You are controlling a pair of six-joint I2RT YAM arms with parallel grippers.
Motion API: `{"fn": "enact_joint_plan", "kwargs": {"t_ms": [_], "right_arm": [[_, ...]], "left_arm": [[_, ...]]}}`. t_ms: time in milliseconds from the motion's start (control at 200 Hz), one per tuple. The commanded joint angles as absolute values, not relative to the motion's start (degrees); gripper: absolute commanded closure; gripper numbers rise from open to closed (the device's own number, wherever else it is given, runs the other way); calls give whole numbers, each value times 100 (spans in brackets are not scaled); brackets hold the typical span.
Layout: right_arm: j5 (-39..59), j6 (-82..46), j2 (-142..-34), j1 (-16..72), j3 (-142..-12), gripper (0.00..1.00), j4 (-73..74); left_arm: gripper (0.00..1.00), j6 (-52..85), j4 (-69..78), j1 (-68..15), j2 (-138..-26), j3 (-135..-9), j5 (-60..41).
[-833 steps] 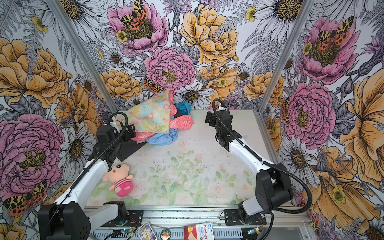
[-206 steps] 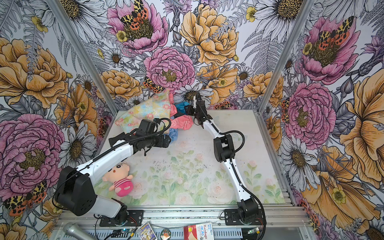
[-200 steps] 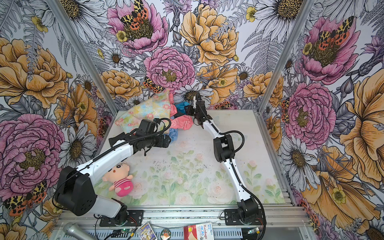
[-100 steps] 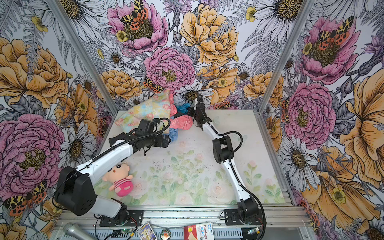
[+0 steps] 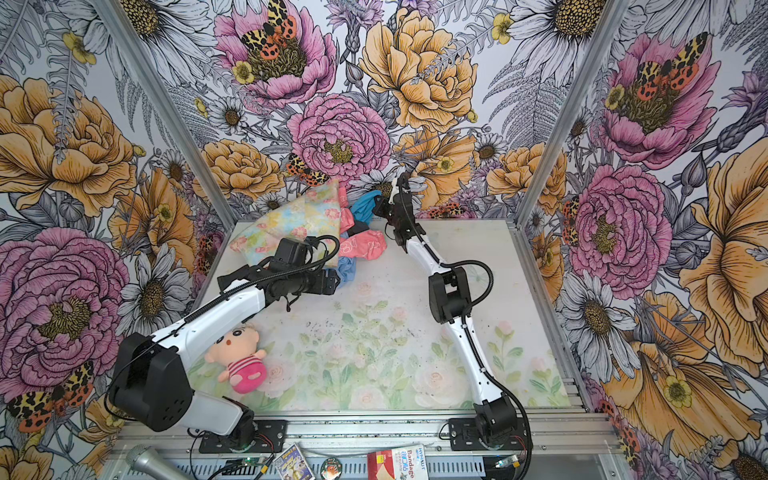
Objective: Pick out a specific cloth from the pile
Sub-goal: 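Close the right gripper on the turquoise cloth and lift it, then pull the turquoise cloth out of the pile with the right gripper, lifting it high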
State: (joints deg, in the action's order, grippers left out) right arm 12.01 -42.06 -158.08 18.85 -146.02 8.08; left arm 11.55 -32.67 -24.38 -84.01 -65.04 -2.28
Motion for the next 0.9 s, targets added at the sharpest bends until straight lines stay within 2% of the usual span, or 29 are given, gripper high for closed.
{"fn": "enact_joint_plan", "kwargs": {"t_ms": [0, 895], "right_arm": [[901, -4421, -15150, 1865, -14562, 100, 1327], [-418, -6001, -14117, 2206, -15097, 100, 1312]], "left_arm": [[4, 1117, -2990, -2356, -8319, -6446, -295], [4, 1282, -2107, -1977, -8081, -5799, -176]]}}
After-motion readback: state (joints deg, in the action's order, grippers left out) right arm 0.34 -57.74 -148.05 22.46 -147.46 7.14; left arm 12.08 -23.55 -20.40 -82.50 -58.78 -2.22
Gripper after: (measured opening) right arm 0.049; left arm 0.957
